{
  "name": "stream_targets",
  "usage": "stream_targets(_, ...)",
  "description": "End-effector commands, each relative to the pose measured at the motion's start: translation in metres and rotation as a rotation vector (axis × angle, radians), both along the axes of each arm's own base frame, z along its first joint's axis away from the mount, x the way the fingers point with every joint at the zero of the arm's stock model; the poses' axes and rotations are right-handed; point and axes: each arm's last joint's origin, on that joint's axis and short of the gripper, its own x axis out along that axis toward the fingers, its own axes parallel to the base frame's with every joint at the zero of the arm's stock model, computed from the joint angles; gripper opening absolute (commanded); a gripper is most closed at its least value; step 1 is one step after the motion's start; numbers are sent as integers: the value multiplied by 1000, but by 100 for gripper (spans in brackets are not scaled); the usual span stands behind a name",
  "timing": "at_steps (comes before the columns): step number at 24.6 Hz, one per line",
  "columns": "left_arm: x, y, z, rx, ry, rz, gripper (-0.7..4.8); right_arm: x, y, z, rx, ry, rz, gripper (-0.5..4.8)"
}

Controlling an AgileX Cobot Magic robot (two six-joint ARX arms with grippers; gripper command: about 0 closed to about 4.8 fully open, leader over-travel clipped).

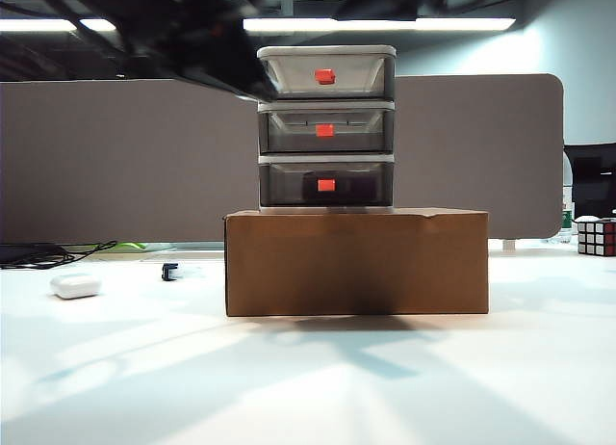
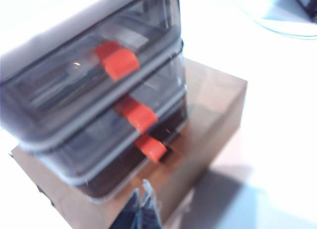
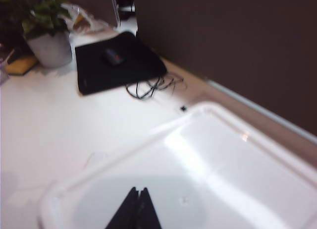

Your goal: Open the third layer of the drawer on the table, pick up a pack of napkins on the table and put it in, and finally close the drawer.

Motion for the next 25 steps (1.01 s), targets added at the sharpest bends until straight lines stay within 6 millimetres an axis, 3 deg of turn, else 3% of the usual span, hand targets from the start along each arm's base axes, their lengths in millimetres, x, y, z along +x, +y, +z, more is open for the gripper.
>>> stream_targets(1,-15,8,-2,-4,58,-17,-6,-11,-2,16,16,-42,6,-6)
stream_targets(7,-80,29,7,47,35,-28,-6,-70,-23,45,-15,-69,16,-6)
stream_targets(11,-114,48,8,-9,-31,17,-6,-111,-41,45,-15,-100,-44,-6)
stream_targets(12,-126,60,6,-54,-57,41,-6,-135,-51,40,-10,-112,-72,-6)
stream_targets(17,-147,89,-5,-235,-75,69,-6,-183,-70,12,39,-96,-141,-6)
stream_targets(25,-160,115,-42,-395,-139,91,-6,-230,-89,-54,80,-75,-195,-6)
